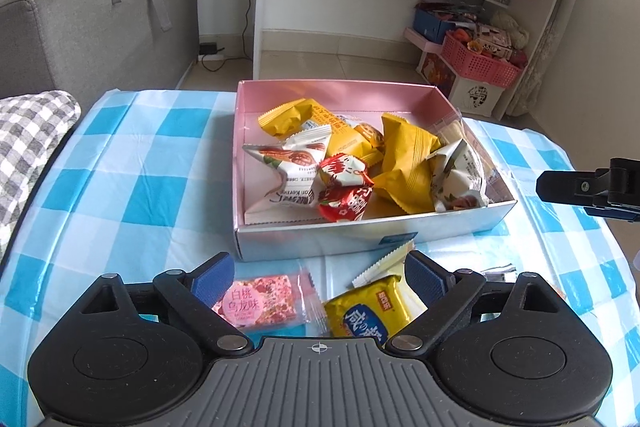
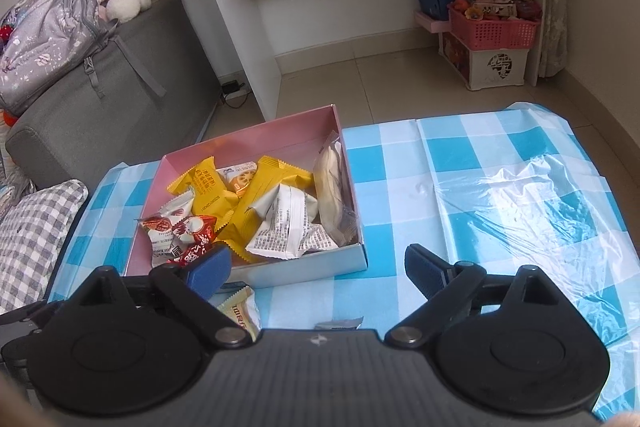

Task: Organize snacks
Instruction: 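Withdraw both tools from the box toward the remaining snacks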

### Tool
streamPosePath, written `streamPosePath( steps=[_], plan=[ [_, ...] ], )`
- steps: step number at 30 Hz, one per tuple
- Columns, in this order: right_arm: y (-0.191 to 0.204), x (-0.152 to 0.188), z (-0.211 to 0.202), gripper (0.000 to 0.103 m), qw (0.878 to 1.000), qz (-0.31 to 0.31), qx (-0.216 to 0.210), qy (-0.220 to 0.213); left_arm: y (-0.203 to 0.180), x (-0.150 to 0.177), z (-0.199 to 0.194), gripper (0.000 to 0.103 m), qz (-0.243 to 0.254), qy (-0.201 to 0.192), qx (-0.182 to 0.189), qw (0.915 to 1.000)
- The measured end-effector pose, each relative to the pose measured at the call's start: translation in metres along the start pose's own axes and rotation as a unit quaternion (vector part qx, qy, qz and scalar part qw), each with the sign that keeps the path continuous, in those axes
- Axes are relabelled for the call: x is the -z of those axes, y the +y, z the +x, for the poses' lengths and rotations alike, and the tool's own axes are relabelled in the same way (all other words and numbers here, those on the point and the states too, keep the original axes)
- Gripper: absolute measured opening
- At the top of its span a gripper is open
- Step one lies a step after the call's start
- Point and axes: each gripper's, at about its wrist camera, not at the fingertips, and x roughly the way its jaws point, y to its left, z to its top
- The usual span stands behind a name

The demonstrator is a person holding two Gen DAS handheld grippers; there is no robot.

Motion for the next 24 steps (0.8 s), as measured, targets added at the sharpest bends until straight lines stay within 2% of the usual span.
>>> streamPosePath(
  steps=[13,24],
  plan=[
    [-0.009,0.027,-0.021,0.1,1.0,-0.003,0.001,0.022,0.036,0.042,-0.022,0.097,0.068,0.024,-0.042,0.9965],
    [-0.008,0.048,-0.02,0.102,0.998,-0.04,0.013,0.045,0.043,0.066,-0.024,0.097,0.03,0.062,-0.02,0.9974]
  ],
)
